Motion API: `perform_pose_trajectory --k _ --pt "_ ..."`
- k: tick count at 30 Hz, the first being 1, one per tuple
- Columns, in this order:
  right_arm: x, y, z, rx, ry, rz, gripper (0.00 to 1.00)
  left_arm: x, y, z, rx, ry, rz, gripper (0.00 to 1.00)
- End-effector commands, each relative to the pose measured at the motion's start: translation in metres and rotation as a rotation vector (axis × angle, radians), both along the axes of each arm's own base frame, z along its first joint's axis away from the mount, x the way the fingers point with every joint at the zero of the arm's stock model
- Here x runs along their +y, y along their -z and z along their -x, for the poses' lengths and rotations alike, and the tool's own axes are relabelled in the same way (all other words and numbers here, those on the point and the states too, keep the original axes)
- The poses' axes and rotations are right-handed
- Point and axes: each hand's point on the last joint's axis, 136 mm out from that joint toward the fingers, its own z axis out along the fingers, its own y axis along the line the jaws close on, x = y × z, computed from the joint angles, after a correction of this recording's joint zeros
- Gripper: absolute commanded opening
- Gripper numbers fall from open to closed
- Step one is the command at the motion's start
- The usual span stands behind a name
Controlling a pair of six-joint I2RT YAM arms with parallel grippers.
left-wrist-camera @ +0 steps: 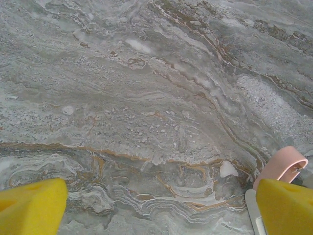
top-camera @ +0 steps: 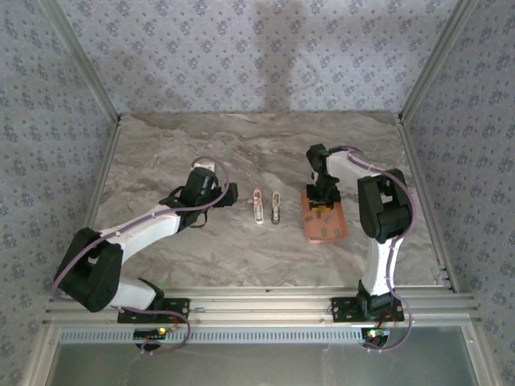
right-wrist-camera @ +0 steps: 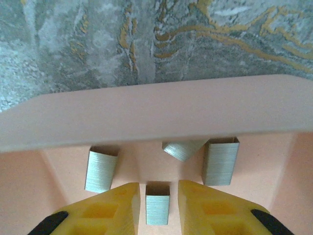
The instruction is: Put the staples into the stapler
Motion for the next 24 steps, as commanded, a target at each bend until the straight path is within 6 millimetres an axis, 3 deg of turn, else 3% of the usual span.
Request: perform_pose_trajectory --k 1,9,15,24 --pt "0.001 0.003 0.002 0.026 0.009 0.018 0.26 -0.005 -0.012 -0.007 -0.017 0.006 0.019 0.98" --pt "-0.003 0.015 0.006 0.064 0.022 0.031 0.25 -0.005 -0.015 -0.008 -0.025 0.007 0.026 0.99" --pt "-0.005 0.024 0.008 0.065 0.038 0.029 0.17 -0.003 -0.016 -0.008 -0.029 -0.007 0.027 0.99" --pt "-0.006 0.008 0.009 -0.051 0.094 -0.004 0.14 0.007 -0.020 -0.002 -0.052 -0.038 0.028 0.99"
